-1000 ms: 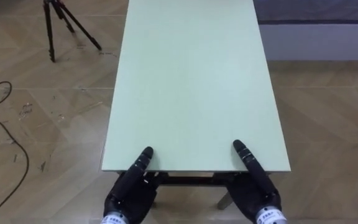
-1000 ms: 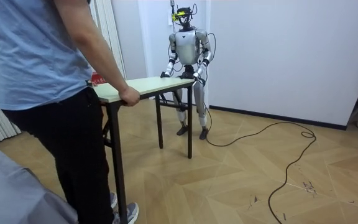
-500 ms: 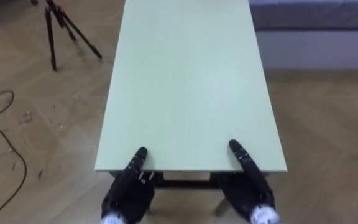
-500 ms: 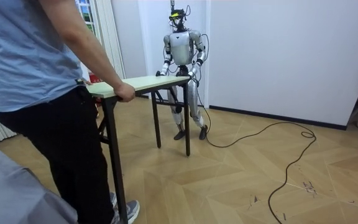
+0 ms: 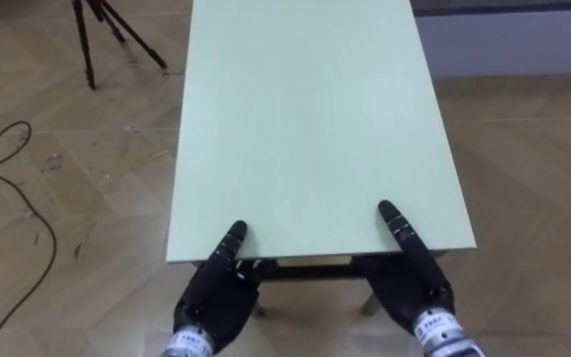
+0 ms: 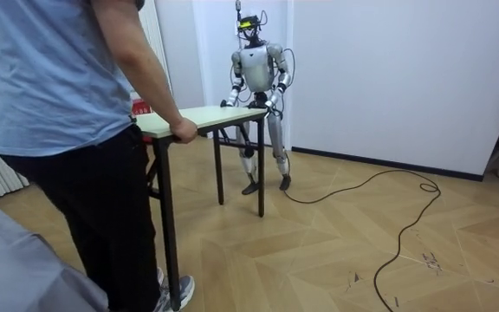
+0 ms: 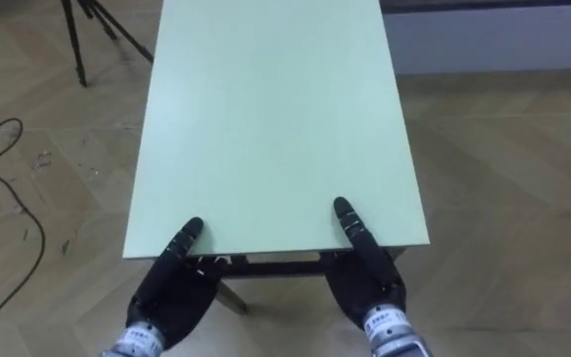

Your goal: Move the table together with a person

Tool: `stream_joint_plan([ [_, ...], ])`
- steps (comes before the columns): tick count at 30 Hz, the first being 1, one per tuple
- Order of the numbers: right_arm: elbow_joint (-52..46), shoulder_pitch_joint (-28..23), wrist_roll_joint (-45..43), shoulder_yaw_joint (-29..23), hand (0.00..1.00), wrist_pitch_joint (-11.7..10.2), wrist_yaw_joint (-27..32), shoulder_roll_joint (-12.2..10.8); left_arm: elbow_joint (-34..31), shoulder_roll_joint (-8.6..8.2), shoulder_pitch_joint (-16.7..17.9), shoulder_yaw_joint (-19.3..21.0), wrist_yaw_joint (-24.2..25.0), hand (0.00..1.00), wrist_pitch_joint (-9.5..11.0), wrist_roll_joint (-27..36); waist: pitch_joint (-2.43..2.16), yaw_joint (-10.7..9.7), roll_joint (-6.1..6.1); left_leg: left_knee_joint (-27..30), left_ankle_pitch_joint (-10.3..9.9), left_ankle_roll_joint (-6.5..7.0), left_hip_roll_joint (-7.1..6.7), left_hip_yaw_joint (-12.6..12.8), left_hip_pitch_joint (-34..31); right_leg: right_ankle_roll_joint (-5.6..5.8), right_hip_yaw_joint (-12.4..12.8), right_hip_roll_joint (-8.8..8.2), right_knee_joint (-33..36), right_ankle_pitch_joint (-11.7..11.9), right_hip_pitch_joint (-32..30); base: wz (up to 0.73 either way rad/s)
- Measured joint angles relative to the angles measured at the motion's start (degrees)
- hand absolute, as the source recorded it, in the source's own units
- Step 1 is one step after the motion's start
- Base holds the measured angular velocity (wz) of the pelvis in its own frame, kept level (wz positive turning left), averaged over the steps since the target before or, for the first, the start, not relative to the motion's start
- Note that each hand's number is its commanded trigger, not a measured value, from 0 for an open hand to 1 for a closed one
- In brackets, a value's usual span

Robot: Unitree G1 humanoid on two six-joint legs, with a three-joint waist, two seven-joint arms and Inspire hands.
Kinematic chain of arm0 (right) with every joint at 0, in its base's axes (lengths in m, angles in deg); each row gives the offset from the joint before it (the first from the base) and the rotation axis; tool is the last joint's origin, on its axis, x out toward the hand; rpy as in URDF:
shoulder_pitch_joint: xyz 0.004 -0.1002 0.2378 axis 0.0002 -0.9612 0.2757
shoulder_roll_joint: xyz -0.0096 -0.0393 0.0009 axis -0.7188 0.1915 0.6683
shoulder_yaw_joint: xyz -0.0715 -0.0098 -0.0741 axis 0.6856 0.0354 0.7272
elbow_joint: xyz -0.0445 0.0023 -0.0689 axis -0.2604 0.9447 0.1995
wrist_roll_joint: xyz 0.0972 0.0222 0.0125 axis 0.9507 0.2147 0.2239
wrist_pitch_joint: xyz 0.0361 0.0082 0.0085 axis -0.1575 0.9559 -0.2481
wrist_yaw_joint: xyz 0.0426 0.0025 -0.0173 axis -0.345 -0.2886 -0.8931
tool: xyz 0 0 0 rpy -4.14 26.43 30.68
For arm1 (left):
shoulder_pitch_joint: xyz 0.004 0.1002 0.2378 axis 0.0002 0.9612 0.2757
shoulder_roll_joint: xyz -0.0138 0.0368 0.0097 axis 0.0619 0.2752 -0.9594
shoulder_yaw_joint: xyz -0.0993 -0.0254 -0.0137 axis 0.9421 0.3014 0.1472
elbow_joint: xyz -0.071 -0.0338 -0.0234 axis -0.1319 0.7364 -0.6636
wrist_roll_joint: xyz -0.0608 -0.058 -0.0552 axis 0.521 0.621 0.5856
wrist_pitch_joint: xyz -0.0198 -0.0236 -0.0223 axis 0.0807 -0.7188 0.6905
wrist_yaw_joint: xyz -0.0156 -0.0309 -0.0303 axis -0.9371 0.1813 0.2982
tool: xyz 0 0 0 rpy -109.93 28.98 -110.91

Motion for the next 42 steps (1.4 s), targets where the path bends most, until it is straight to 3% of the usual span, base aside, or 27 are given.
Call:
stream_joint_plan([
  [2, 0.1, -0.6, -1.2, -0.7, 1.00, 0.5, 0.1, 0.0, 0.2, -0.16, 0.3, -0.4, -1.2, 1.00, 0.0, -0.1, 0.03, -0.3, -0.05, -0.8, 1.5, 2.37, -3.23, 0.1, -0.4, 1.30, 1.6, -2.38, -0.8, 2.6, -0.7, -0.12],
  [3, 0.1, -1.0, -1.5, -1.0, 1.00, 0.7, 0.1, 0.0, 0.4, -0.34, 0.5, -0.5, -1.2, 1.00, -0.1, -0.2, 0.03, -0.4, -0.07, -0.8, 1.9, 2.93, -3.90, 0.1, -0.5, 1.66, 1.7, -2.99, -1.1, 3.3, -0.6, 0.00],
  [5, 0.0, -2.1, -1.9, -1.8, 1.00, 1.8, 0.0, -0.6, 0.4, -0.39, 1.3, -0.5, -1.3, 1.00, -0.3, -0.9, 0.24, -1.1, -1.18, -0.6, 3.1, 4.89, -6.50, 0.6, -1.0, 2.84, 2.8, -5.14, -1.9, 6.0, -0.8, 0.02],
  [6, 0.0, -2.3, -1.9, -1.9, 1.00, 2.2, 0.1, -0.6, 0.4, -0.34, 1.5, -0.5, -1.3, 1.00, -0.3, -0.8, 0.18, -1.4, -1.38, -0.4, 3.4, 5.32, -7.00, 0.7, -1.4, 3.19, 3.3, -5.53, -2.2, 6.8, -0.8, 0.00],
  [8, 0.0, -2.8, -2.0, -2.4, 1.00, 2.8, 0.5, -0.9, 0.4, -0.36, 1.5, -0.5, -1.9, 1.00, -0.8, -0.9, 0.21, -2.2, -1.91, -0.3, 4.6, 7.41, -8.86, 1.8, -2.4, 5.75, 5.8, -7.09, -3.7, 10.5, -0.9, 0.06],
  [9, 0.0, -3.0, -2.0, -2.6, 1.00, 2.9, 0.6, -1.1, 0.4, -0.40, 1.5, -0.5, -2.1, 1.00, -0.9, -0.9, 0.21, -2.6, -1.91, -0.1, 4.9, 7.82, -8.99, 2.3, -2.8, 7.08, 7.2, -7.23, -4.1, 11.5, -0.9, 0.37],
  [10, -0.5, -3.9, -2.4, -3.2, 1.00, 2.9, 0.9, -1.7, 0.4, -0.18, 1.4, -0.9, -2.3, 1.00, -0.9, -1.3, 0.18, -4.2, -1.97, 0.9, 5.3, 8.49, -9.06, 3.6, -4.1, 8.90, 9.3, -8.11, -2.5, 11.7, -1.1, 0.83],
  [11, -0.9, -5.1, -2.6, -4.1, 1.00, 2.9, 0.9, -2.2, 0.4, -0.13, 0.9, -1.4, -2.8, 1.00, -1.1, -2.1, 0.12, -5.7, -2.36, 1.5, 5.7, 9.02, -8.82, 6.6, -4.8, 10.69, 10.4, -10.40, 5.2, 7.6, -1.9, 1.15],
  [12, -1.0, -6.0, -2.1, -4.4, 1.00, 2.6, 0.9, -2.5, 0.4, -0.23, 0.2, -1.7, -3.6, 1.00, -1.5, -2.6, 0.03, -6.3, -2.90, 1.5, 6.1, 9.50, -8.85, 9.2, -5.2, 10.77, 11.3, -12.69, 14.6, 3.6, -2.7, 0.93],
  [13, -1.0, -6.2, -1.7, -4.4, 1.00, 2.5, 0.9, -2.3, 0.4, -0.23, 0.1, -1.7, -3.7, 1.00, -1.5, -3.1, 0.00, -6.5, -3.25, 1.5, 6.2, 9.67, -8.88, 10.4, -5.4, 10.87, 11.7, -13.57, 19.2, 2.1, -2.7, 0.50],
  [14, -1.6, -6.9, -1.3, -4.3, 1.00, 2.5, 1.0, -2.2, 0.2, -0.14, 0.1, -1.8, -3.7, 1.00, -1.5, -3.5, -0.39, -6.3, -3.95, 2.1, 6.4, 10.02, -9.20, 12.1, -6.1, 11.52, 13.2, -14.55, 26.3, -0.1, -2.2, 0.15],
  [17, -2.4, -7.0, -1.1, -4.0, 1.00, 2.5, 1.2, -2.2, 0.0, -0.54, 0.2, -0.6, -3.2, 1.00, -1.5, -5.1, -0.34, -3.9, -5.17, 4.6, 6.4, 10.48, -10.15, 14.4, -8.1, 11.71, 15.7, -15.87, 31.9, -2.3, 2.1, -0.26],
  [19, -2.4, -6.9, -1.2, -3.4, 1.00, 2.4, 1.4, -2.4, -0.1, -0.70, 0.5, 0.0, -3.3, 1.00, -1.5, -6.3, 0.01, -2.8, -5.67, 5.3, 6.5, 10.46, -10.38, 14.5, -8.3, 12.65, 16.2, -15.09, 30.5, -3.0, 1.9, -0.39],
  [20, -2.4, -6.8, -1.0, -3.2, 1.00, 2.5, 1.5, -2.2, -0.1, -1.06, 0.8, 0.2, -3.3, 1.00, -1.5, -6.9, 0.06, -2.1, -5.73, 5.0, 6.7, 10.29, -10.26, 14.6, -8.5, 12.85, 18.1, -13.46, 29.3, -3.1, 1.7, -0.37],
  [21, -2.4, -6.8, -0.8, -3.2, 1.00, 2.7, 1.5, -2.2, -0.2, -1.14, 0.8, 0.2, -3.2, 1.00, -1.5, -7.0, -0.18, -1.5, -5.41, 4.3, 6.9, 10.35, -9.55, 15.0, -8.9, 13.45, 18.8, -12.66, 28.1, -3.5, 1.9, -0.40],
  [22, -2.4, -6.3, -0.2, -2.7, 1.00, 2.7, 1.5, -2.3, -0.8, -1.13, 0.9, 0.6, -3.2, 1.00, -1.5, -7.0, -0.12, -0.8, -5.73, 3.3, 7.6, 10.71, -8.59, 17.4, -9.9, 14.51, 19.7, -11.97, 26.6, -5.0, 2.3, -0.13],
  [23, -2.5, -6.4, 0.8, -2.2, 1.00, 2.3, 1.5, -2.2, -1.7, -0.23, 1.1, 0.7, -3.3, 1.00, -1.6, -7.0, -0.17, -1.1, -7.50, 2.3, 8.3, 10.84, -8.65, 20.4, -10.0, 14.06, 19.5, -13.07, 28.7, -6.3, 3.6, 0.00],
  [24, -2.7, -6.6, 1.1, -1.9, 1.00, 2.1, 1.5, -2.2, -2.0, 0.11, 1.1, 0.8, -3.3, 1.00, -1.6, -7.1, -0.24, -1.0, -8.34, 2.3, 8.4, 10.86, -8.77, 21.6, -9.9, 13.75, 19.1, -13.33, 28.9, -6.9, 5.0, 0.00],
  [25, -2.9, -6.6, 1.5, -1.3, 1.00, 2.1, 1.5, -2.2, -2.4, 0.71, 1.2, 1.1, -3.3, 1.00, -1.5, -7.0, -0.24, -0.2, -9.60, 3.1, 8.5, 10.90, -8.77, 23.1, -10.8, 13.61, 18.4, -13.46, 26.5, -8.7, 8.4, -0.25],
  [26, -2.9, -6.4, 1.4, -1.2, 1.00, 2.0, 1.5, -2.1, -2.6, 0.94, 1.2, 1.3, -3.3, 1.00, -1.5, -7.2, -0.34, 0.7, -9.88, 4.7, 8.5, 10.90, -8.32, 23.7, -12.3, 13.48, 18.1, -13.39, 21.5, -10.6, 11.6, -0.56],
  [28, -2.9, -5.4, 1.4, -0.9, 1.00, 2.0, 1.5, -2.0, -3.2, 0.90, 1.2, 1.7, -3.3, 1.00, -1.6, -7.5, -0.43, 3.4, -9.51, 6.8, 8.9, 10.34, -6.70, 22.9, -14.9, 14.78, 18.1, -12.22, 12.6, -12.2, 13.9, -0.85],
  [29, -2.8, -4.7, 1.5, -0.5, 1.00, 2.2, 1.5, -1.9, -3.7, 1.08, 1.2, 2.2, -3.2, 1.00, -1.6, -7.5, -0.40, 5.6, -9.57, 7.1, 9.5, 9.29, -5.77, 20.1, -16.4, 14.87, 17.4, -10.76, 6.7, -12.5, 14.6, -0.95],
  [31, -2.8, -3.5, 1.5, 0.2, 1.00, 1.9, 1.6, -1.9, -4.4, 1.72, 1.3, 2.9, -3.2, 1.00, -1.6, -7.4, -0.34, 7.5, -9.82, 7.2, 10.4, 8.04, -5.22, 17.5, -18.1, 14.75, 16.2, -9.46, -0.5, -12.4, 16.5, -0.65],
  [33, -2.8, -2.8, 1.5, 0.2, 1.00, 1.8, 1.8, -2.0, -4.6, 1.59, 1.1, 3.3, -3.3, 1.00, -1.6, -7.4, -0.33, 7.4, -9.75, 7.7, 11.3, 7.84, -4.39, 17.3, -20.0, 14.62, 15.5, -8.52, -3.2, -12.4, 16.2, -0.09],
  [39, -2.4, -2.8, 1.1, 0.2, 1.00, 2.3, 2.4, -2.3, -4.8, 1.88, 1.7, 3.6, -3.3, 1.00, -1.9, -7.1, -0.10, 6.3, -9.57, 7.5, 14.5, 6.94, -2.48, 14.5, -21.7, 11.68, 12.8, -5.79, -3.3, -12.3, 15.7, 0.16],
  [40, -2.4, -2.8, 1.1, 0.1, 1.00, 2.3, 2.6, -2.2, -4.8, 1.77, 1.7, 3.6, -3.3, 1.00, -1.9, -7.2, 0.23, 6.1, -9.07, 7.2, 15.3, 6.79, -2.24, 13.4, -21.9, 11.25, 11.9, -5.15, -3.3, -12.2, 15.9, 0.30],
  [42, -2.4, -2.9, 1.3, 0.2, 1.00, 2.1, 2.9, -2.2, -4.8, 1.51, 1.8, 3.1, -3.3, 1.00, -1.8, -7.2, 0.39, 6.6, -8.18, 6.0, 18.0, 6.34, -1.50, 12.4, -22.2, 9.85, 11.0, -3.59, -3.1, -11.4, 15.4, 0.18],
])
